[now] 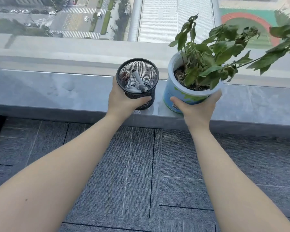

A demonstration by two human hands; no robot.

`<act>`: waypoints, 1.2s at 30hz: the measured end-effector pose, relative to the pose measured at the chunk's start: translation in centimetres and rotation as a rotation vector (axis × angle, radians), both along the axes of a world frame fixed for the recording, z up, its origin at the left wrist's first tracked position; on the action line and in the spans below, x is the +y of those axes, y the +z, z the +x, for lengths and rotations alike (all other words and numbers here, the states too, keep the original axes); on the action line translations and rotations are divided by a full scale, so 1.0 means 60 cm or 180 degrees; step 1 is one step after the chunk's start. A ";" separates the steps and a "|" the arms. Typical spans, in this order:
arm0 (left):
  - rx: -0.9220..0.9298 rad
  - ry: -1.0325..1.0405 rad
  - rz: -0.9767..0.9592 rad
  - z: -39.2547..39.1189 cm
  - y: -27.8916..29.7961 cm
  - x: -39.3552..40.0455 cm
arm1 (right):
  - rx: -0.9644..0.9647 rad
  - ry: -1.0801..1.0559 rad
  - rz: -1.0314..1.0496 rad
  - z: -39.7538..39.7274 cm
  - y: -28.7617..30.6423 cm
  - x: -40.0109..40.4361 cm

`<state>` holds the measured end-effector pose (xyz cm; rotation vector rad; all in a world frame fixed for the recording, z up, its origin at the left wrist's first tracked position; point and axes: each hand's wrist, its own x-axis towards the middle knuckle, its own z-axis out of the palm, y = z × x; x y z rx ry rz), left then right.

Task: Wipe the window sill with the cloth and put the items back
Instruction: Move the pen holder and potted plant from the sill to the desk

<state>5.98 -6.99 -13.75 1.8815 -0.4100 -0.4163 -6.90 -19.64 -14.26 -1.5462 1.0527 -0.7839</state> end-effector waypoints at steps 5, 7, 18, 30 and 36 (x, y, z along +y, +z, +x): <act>-0.0049 0.0046 0.0060 -0.009 0.017 0.013 | 0.0040 0.0021 -0.0038 -0.002 0.015 0.021; 0.0034 0.0050 0.0040 -0.016 0.040 0.031 | 0.0089 0.0088 0.0079 -0.007 0.040 0.040; 0.0478 0.0354 -0.0023 -0.091 0.442 0.171 | 0.0076 0.0459 0.0357 -0.056 0.445 0.156; -0.0008 0.0634 -0.0216 -0.186 0.923 0.283 | -0.0250 0.1163 -0.0064 -0.112 0.911 0.230; -0.0406 0.1233 -0.0319 -0.281 1.033 0.367 | -0.0458 0.1792 -0.0094 -0.162 1.025 0.297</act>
